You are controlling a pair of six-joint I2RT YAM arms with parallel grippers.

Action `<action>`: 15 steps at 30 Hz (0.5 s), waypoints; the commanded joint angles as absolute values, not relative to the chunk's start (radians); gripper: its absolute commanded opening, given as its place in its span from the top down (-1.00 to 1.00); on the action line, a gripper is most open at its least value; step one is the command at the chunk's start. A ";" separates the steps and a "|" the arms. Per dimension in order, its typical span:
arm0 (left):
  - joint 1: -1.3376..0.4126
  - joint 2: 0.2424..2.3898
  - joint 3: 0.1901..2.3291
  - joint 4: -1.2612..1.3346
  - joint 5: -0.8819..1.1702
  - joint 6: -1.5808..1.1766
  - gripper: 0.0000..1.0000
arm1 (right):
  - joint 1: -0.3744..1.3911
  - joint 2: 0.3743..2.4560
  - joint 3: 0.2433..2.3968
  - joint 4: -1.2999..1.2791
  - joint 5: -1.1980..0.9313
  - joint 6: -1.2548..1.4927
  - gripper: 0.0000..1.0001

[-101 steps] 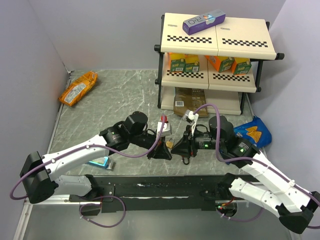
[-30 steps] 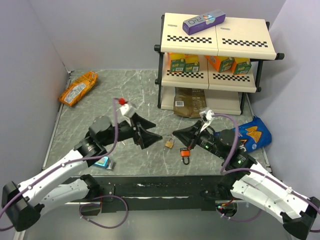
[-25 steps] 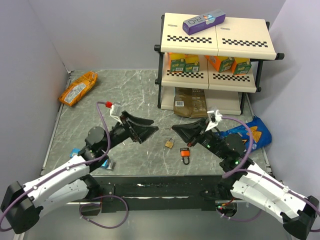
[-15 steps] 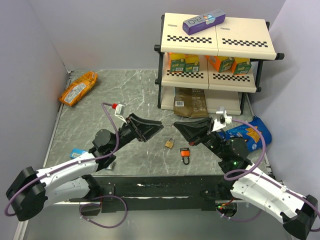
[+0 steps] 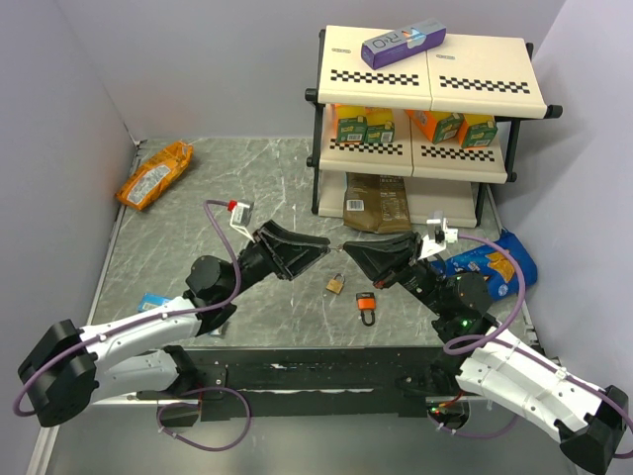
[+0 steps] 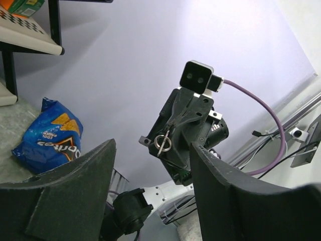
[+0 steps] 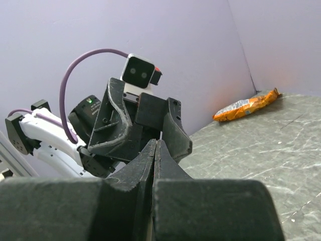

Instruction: Unlock with the key

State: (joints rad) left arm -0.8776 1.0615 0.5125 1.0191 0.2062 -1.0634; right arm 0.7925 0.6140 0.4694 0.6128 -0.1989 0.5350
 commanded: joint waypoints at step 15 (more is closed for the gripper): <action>-0.920 1.103 0.607 1.028 0.227 -1.043 0.08 | 0.795 0.614 0.495 0.623 -0.195 0.557 1.00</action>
State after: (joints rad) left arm -0.9081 1.0966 0.5564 1.0035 0.2123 -1.0592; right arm 0.7921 0.6182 0.4694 0.6052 -0.1993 0.5426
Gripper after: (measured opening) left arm 0.468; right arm 0.007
